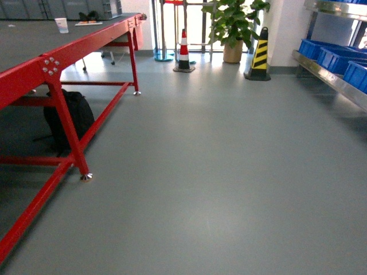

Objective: Sort blue parts and orange caps into right shelf containers

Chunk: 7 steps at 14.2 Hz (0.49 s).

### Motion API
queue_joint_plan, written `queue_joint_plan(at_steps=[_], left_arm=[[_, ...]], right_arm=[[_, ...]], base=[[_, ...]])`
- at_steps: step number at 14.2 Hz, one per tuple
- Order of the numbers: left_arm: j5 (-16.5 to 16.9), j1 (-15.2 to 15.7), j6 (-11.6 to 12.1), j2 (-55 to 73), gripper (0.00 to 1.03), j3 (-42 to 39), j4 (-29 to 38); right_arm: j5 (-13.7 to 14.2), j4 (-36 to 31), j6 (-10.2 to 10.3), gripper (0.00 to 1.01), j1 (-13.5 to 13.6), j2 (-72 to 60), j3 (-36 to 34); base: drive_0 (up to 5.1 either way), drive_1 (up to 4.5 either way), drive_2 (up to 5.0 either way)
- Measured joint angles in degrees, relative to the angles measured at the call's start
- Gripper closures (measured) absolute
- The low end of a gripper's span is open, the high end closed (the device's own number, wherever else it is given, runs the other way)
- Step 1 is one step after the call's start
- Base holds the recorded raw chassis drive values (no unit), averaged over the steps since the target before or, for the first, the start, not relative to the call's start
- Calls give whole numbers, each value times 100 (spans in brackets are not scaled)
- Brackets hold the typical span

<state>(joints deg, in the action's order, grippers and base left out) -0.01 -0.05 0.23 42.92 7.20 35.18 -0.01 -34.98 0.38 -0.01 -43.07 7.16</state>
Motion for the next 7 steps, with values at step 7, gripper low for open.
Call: queue_joint_plan(at_steps=[7], left_arm=[[0, 0, 0, 11, 58, 0, 9]], right_arm=[[0, -44, 0, 58, 0, 4, 0]], base=[[-2, 431, -435]])
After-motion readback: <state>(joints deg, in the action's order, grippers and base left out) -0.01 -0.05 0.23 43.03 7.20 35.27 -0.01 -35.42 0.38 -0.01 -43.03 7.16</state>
